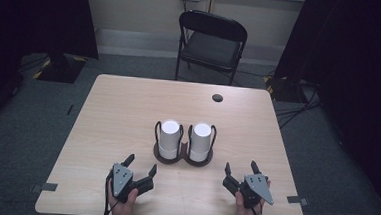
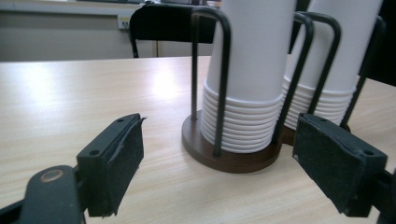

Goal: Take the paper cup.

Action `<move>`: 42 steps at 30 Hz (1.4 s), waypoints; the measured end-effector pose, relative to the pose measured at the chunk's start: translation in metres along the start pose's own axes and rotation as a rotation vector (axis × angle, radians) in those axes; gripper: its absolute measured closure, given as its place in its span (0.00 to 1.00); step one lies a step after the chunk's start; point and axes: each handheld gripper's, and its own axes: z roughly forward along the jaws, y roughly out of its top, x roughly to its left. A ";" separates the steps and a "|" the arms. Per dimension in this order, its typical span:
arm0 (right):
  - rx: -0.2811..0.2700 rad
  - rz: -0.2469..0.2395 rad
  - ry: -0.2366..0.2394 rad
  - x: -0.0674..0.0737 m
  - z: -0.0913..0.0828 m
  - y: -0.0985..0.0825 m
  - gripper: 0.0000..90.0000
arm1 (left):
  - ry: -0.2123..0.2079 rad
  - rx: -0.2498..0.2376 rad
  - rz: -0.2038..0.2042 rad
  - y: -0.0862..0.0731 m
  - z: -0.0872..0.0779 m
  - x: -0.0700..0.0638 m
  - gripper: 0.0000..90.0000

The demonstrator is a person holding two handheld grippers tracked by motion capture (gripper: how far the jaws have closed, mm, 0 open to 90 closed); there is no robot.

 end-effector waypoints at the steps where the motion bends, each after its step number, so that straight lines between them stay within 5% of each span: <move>1: 0.007 -0.014 0.005 0.001 0.001 0.000 0.15 | 0.001 0.004 -0.011 0.000 0.000 0.001 0.20; 4: 0.010 -0.040 0.014 0.003 0.001 0.000 0.15 | -0.018 0.023 -0.014 0.001 0.001 0.002 0.20; 7: 0.006 -0.033 0.015 0.003 0.000 0.000 0.15 | -0.027 0.027 -0.013 0.003 0.001 0.003 0.20; 9: -0.006 -0.007 0.030 0.000 -0.001 0.000 0.15 | -0.078 0.011 -0.023 0.003 0.000 0.005 0.20; 13: -0.009 -0.018 0.036 0.000 -0.001 0.000 0.15 | -0.087 0.023 -0.006 0.005 0.002 0.004 0.20; 33: 0.009 0.003 0.083 -0.002 -0.002 0.000 0.16 | -0.266 0.057 0.034 0.020 0.014 -0.027 0.23; 42: 0.003 0.004 0.085 -0.002 -0.003 0.000 0.16 | -0.342 0.048 0.109 0.035 0.019 -0.047 0.23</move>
